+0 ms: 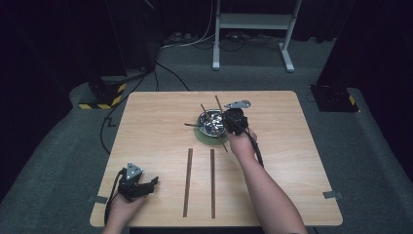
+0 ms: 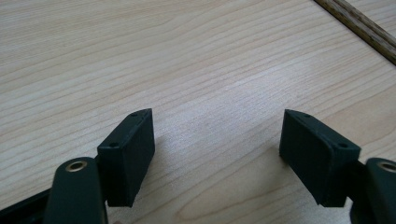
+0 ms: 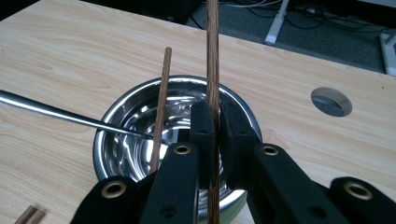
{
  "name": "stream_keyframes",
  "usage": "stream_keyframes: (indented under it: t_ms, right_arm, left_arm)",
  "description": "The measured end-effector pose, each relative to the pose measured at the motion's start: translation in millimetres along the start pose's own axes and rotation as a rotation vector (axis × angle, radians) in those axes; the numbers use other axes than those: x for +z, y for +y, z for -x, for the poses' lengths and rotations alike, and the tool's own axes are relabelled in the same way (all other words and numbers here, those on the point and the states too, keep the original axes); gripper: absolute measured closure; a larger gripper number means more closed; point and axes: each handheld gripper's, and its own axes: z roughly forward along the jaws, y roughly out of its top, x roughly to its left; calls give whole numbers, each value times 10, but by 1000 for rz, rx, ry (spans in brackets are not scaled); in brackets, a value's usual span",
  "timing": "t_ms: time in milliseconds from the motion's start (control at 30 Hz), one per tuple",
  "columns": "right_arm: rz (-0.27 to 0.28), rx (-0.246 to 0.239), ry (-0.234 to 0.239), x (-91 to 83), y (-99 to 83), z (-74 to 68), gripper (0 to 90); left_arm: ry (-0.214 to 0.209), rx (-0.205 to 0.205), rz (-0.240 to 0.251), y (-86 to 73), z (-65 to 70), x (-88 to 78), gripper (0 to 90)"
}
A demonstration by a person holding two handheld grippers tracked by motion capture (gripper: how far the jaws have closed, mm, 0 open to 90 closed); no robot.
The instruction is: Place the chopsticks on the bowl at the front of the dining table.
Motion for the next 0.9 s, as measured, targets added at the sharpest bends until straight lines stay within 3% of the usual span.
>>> stream_keyframes:
  t_ms: [733,900]
  right_arm:
    - [-40,-24,-13,351,175,-135,844]
    - [-79,-27,-13,454,129,-148,844]
  left_arm:
    - [-2,-2,2,-2,2,2,267]
    - [-3,-2,1,-2,3,1,267]
